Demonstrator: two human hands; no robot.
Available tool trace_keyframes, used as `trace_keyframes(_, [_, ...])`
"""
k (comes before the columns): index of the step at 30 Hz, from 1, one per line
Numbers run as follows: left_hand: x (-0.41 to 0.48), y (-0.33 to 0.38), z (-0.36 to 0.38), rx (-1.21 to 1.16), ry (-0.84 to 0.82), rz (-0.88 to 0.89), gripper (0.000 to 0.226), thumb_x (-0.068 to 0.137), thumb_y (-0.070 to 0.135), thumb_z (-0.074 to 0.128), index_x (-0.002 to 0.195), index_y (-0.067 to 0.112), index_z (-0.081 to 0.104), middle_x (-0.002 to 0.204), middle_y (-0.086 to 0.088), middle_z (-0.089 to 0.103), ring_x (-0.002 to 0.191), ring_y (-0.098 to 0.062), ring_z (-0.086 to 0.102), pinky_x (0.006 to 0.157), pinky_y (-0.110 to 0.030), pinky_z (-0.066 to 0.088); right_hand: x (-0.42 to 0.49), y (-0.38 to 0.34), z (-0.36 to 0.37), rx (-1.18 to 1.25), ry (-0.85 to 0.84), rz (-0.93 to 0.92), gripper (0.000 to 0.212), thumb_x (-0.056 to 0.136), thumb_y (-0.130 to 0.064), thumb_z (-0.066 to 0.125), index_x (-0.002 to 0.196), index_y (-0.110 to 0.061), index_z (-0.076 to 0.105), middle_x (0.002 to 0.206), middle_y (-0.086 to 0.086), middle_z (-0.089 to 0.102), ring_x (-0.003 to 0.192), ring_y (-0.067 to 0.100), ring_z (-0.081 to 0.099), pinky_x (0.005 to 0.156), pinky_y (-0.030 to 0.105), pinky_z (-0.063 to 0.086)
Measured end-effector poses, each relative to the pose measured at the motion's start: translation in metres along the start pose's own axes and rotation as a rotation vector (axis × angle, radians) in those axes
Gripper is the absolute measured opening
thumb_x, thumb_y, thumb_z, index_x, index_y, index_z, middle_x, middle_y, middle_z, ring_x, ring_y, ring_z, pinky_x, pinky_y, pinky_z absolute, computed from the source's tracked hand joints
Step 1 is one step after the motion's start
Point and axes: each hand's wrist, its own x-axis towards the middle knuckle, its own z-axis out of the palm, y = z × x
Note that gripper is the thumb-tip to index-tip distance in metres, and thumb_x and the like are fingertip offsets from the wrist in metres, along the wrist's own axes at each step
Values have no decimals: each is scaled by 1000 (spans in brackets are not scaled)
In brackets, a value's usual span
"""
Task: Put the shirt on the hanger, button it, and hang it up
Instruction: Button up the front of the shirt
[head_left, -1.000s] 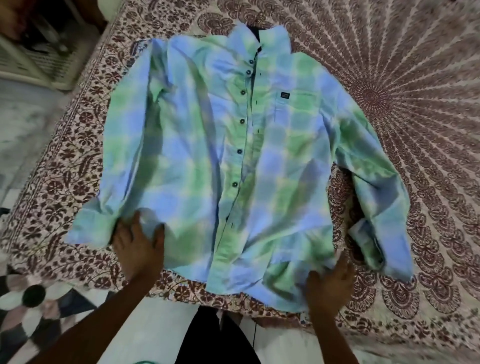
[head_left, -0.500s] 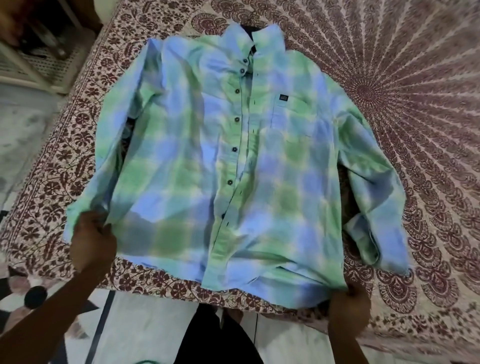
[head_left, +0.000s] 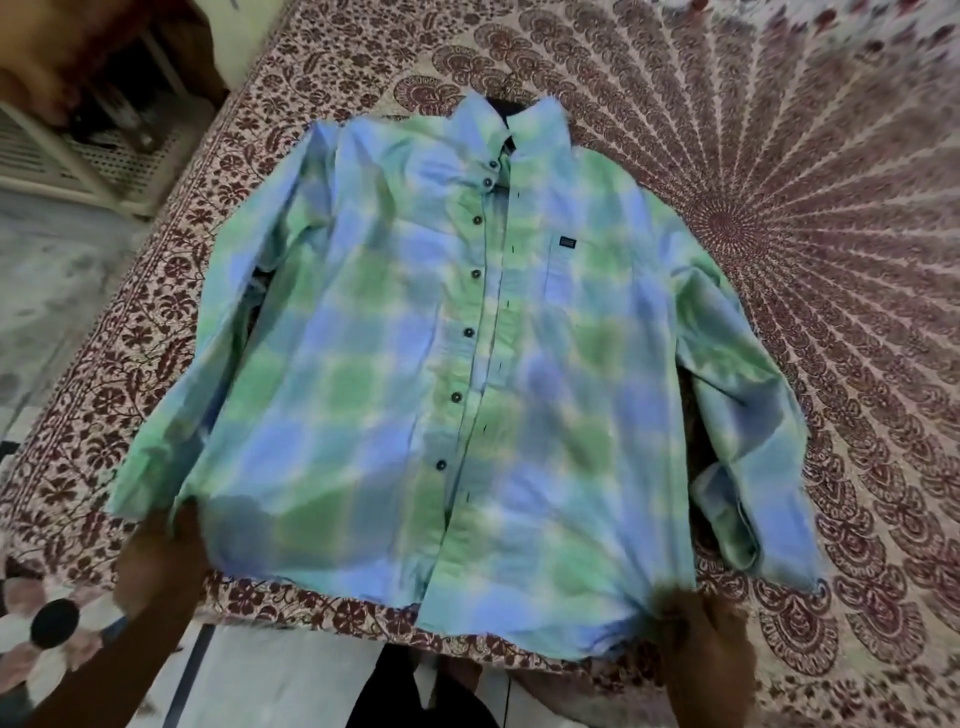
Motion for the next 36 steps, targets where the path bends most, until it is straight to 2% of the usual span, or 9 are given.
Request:
trace_keyframes(6, [-38, 37, 9, 79, 273, 123, 60, 86, 46, 37, 119, -4, 43, 121, -38, 44, 112, -54, 41, 94, -58, 31, -2, -63, -2, 211, -10, -433, 42, 73, -34, 53, 113, -23, 61, 118, 4, 57, 107, 25, 52, 85, 38, 42])
trace_keyframes(10, [-80, 57, 30, 222, 90, 1037, 45, 88, 50, 38, 122, 22, 49, 133, -19, 48, 127, -37, 36, 108, -47, 14, -20, -130, 27, 170, -250, -775, 50, 73, -57, 56, 117, -33, 57, 117, -8, 57, 107, 14, 46, 87, 26, 34])
trace_keyframes(14, [-82, 50, 52, 384, -312, 1561, 55, 86, 60, 41, 124, 23, 52, 126, -1, 60, 118, -24, 55, 104, -38, 30, -14, -159, 40, 251, -302, -643, 10, 76, -31, 59, 84, -31, 66, 89, -10, 59, 79, 17, 58, 66, 25, 46])
trace_keyframes(19, [-75, 55, 48, 395, -302, 1638, 41, 82, 49, 46, 112, 27, 64, 117, 2, 66, 104, -23, 64, 96, -37, 35, -15, -160, 38, 151, -379, -670, 53, 56, -68, 59, 97, -35, 54, 93, -11, 57, 80, 13, 53, 64, 26, 45])
trace_keyframes(22, [-82, 58, 49, 439, -286, 1655, 50, 79, 54, 41, 115, 24, 59, 116, 1, 65, 104, -24, 62, 93, -38, 40, -13, -163, 41, 161, -337, -653, 34, 59, -48, 74, 86, -35, 59, 83, -12, 57, 71, 12, 57, 57, 19, 44])
trace_keyframes(27, [-94, 82, 39, 224, -305, 1479, 32, 70, 24, 46, 99, 24, 58, 88, 2, 70, 74, -18, 68, 73, -25, 40, -5, -160, 32, 864, -465, -269, 18, 82, -40, 61, 77, -22, 64, 66, -12, 54, 59, -2, 51, 57, 13, 38])
trace_keyframes(30, [-104, 91, 19, -144, -401, 1154, 41, 76, 21, 44, 114, 23, 59, 99, 1, 72, 81, -14, 67, 71, -20, 45, 2, -156, 17, 1489, -391, 136, 39, 73, -55, 67, 71, -16, 67, 52, 10, 51, 42, 24, 41, 43, 30, 35])
trace_keyframes(33, [-109, 73, 21, -56, -380, 1371, 50, 75, 20, 44, 124, 22, 56, 127, 1, 61, 118, -13, 54, 100, -28, 38, -6, -157, 20, 1515, -400, 57, 52, 76, -60, 61, 96, -14, 72, 86, -1, 72, 63, 22, 63, 60, 32, 52])
trace_keyframes(36, [-102, 44, 35, 348, -464, 1672, 40, 72, 30, 49, 110, 25, 58, 128, 1, 60, 126, -23, 50, 111, -42, 21, -29, -164, 36, 1082, -490, -279, 24, 81, -54, 58, 91, -34, 69, 115, -26, 61, 107, 9, 59, 94, 26, 45])
